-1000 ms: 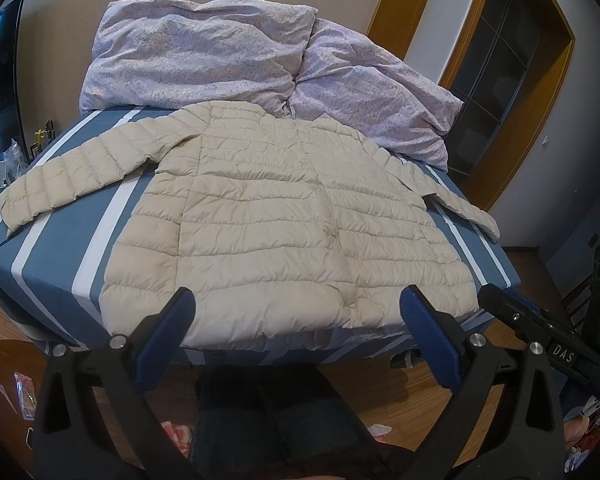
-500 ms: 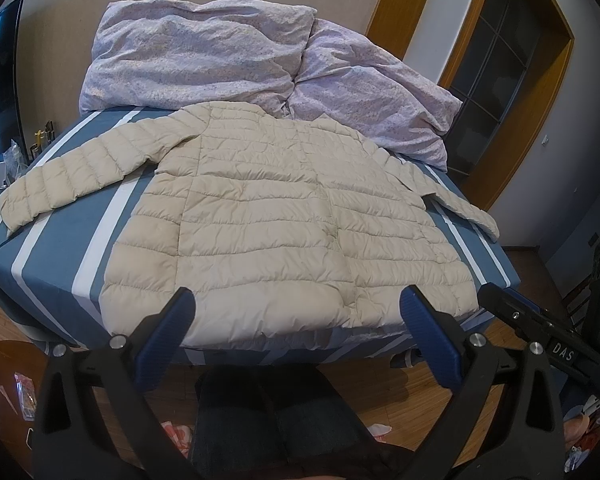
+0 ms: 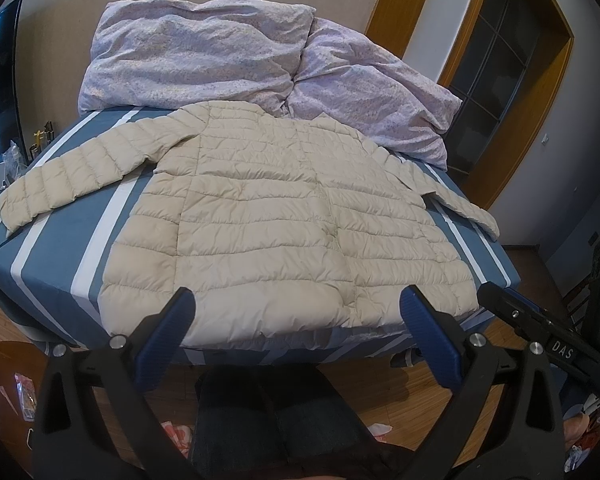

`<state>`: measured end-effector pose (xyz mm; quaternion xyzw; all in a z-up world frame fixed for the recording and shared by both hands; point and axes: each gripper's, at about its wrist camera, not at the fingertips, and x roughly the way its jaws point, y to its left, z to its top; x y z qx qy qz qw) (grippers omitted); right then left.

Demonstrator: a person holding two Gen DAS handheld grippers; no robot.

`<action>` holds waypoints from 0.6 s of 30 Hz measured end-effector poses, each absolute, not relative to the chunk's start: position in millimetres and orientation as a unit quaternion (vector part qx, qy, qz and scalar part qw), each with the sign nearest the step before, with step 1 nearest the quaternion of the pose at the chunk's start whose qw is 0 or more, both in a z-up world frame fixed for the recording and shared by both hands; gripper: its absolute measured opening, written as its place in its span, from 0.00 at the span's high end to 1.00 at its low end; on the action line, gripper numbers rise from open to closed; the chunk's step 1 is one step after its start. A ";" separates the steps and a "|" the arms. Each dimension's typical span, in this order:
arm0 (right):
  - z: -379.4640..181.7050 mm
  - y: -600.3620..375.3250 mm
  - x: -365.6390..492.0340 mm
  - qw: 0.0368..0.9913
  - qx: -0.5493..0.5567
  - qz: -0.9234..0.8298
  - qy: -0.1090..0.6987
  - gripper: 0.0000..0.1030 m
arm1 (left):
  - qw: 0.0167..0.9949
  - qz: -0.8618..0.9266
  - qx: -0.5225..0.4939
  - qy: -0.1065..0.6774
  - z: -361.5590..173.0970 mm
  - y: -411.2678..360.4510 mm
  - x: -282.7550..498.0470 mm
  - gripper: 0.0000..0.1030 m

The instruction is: Fold large clothes

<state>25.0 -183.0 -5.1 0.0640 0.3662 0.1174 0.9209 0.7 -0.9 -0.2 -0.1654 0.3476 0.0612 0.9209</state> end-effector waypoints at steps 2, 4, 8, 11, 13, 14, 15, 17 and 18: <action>-5.4 -183.4 25.5 0.921 0.064 0.117 0.366 0.01 | 0.921 0.061 -0.165 0.348 -0.2 -0.9 0.7 0.02; -5.8 -183.7 26.1 0.921 0.065 0.117 0.366 0.01 | 0.921 0.062 -0.166 0.348 -0.3 -0.9 0.6 0.02; -5.9 -184.5 26.9 0.921 0.064 0.118 0.367 0.01 | 0.921 0.062 -0.166 0.348 -2.0 -1.1 1.0 0.02; -3.6 -183.7 26.0 0.921 0.064 0.117 0.366 0.01 | 0.921 0.062 -0.166 0.348 -2.2 -1.4 1.2 0.02; -2.2 -183.1 25.1 0.921 0.065 0.117 0.366 0.01 | 0.921 0.062 -0.166 0.348 -2.1 -1.1 1.1 0.02; -2.3 -185.4 25.7 0.921 0.065 0.117 0.366 0.01 | 0.920 0.062 -0.166 0.349 -2.4 -1.2 1.2 0.02; -2.9 -188.2 26.8 0.921 0.065 0.116 0.367 0.01 | 0.920 0.062 -0.166 0.349 -2.5 -0.2 1.0 0.02; -6.4 -192.0 32.9 0.920 0.066 0.115 0.368 0.01 | 0.920 0.063 -0.166 0.351 -3.6 0.9 2.0 0.02; -6.1 -187.4 33.0 0.920 0.066 0.114 0.368 0.01 | 0.919 0.063 -0.165 0.352 -5.8 0.7 1.5 0.02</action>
